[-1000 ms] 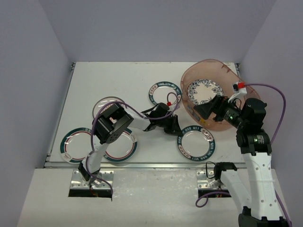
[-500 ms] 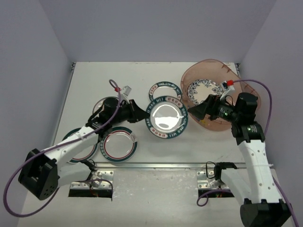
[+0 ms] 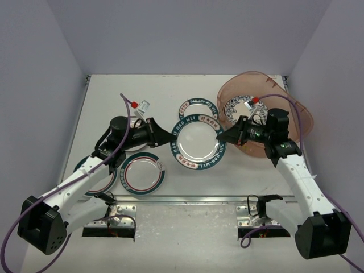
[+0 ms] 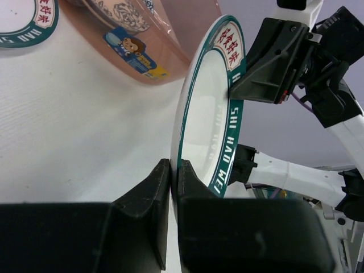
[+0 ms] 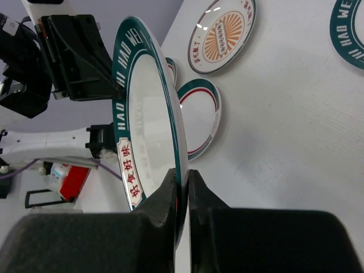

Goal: Place the plates into the plastic bin on the countertop

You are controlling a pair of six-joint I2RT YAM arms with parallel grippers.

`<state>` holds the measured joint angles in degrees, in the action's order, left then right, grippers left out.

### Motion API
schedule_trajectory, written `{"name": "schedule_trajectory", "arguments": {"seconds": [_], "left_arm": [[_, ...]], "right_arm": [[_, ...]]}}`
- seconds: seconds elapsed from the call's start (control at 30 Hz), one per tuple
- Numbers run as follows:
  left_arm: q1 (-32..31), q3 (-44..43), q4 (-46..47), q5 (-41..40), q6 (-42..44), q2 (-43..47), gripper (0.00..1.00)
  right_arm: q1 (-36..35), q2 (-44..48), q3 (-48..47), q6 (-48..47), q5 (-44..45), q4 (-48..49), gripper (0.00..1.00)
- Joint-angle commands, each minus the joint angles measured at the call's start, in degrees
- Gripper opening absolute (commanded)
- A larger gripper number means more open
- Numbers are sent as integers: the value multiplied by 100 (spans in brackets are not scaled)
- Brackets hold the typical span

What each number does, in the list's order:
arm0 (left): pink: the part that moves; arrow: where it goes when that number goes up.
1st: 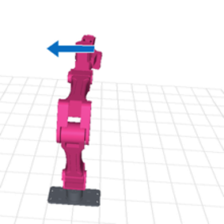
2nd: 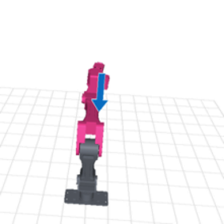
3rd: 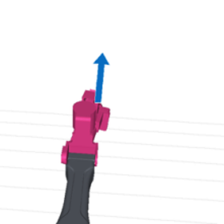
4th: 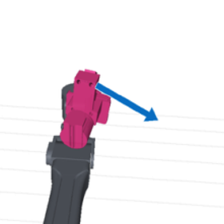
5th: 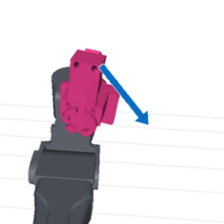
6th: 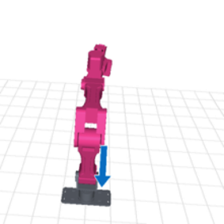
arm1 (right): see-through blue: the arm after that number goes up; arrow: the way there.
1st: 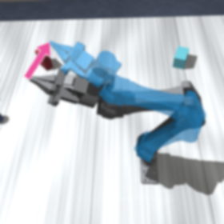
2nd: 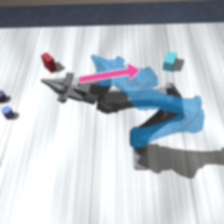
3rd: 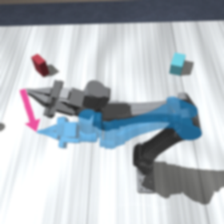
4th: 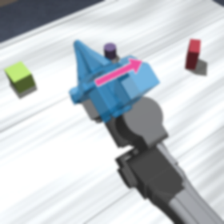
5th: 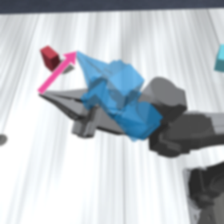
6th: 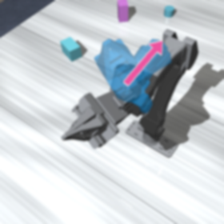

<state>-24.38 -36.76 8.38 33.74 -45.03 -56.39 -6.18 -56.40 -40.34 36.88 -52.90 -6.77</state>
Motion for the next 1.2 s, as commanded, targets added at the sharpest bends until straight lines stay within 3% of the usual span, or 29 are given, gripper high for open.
{"name": "schedule_trajectory", "arguments": {"seconds": [0.0,0.03,0.1,0.17,0.2,0.27,0.3,0.47,0.67,0.97,1.07,1.1,1.17], "left_arm": [[82,-542,258,-59,-141,36,60],[82,-656,-108,-352,94,107,98],[82,-1034,-1314,-1596,416,259,100],[82,-1265,-2026,-2593,660,582,100],[82,-1288,-2371,-3189,718,698,100],[91,-1290,-2751,-3684,935,1087,100],[91,-1290,-2760,-3816,998,1185,100],[85,-1209,-3174,-3846,1295,1368,100],[82,-856,-3016,-3382,1423,1327,100],[82,-541,-2431,-2385,1384,957,100],[82,-525,-2300,-2261,1390,825,100],[82,-517,-2223,-2192,1375,748,100],[82,-512,-2078,-2035,1315,604,100]], "right_arm": [[14,133,-2,352,-56,544,0],[34,156,-67,459,350,429,0],[144,177,-235,851,1341,123,0],[165,217,-541,1301,3505,-527,0],[193,217,-657,1714,4053,-632,0],[296,96,-855,2248,5252,-932,0],[393,87,-965,2264,5278,-1003,0],[1036,-747,-1704,3260,6382,-1334,0],[1136,-1421,-1865,4412,7583,-1545,0],[1127,-2400,-1826,4497,7607,-958,2],[1119,-2693,-2041,4227,7577,-981,16],[1119,-2907,-2263,4164,7509,-1216,41],[1119,-3311,-2546,4062,7368,-1861,66]]}}
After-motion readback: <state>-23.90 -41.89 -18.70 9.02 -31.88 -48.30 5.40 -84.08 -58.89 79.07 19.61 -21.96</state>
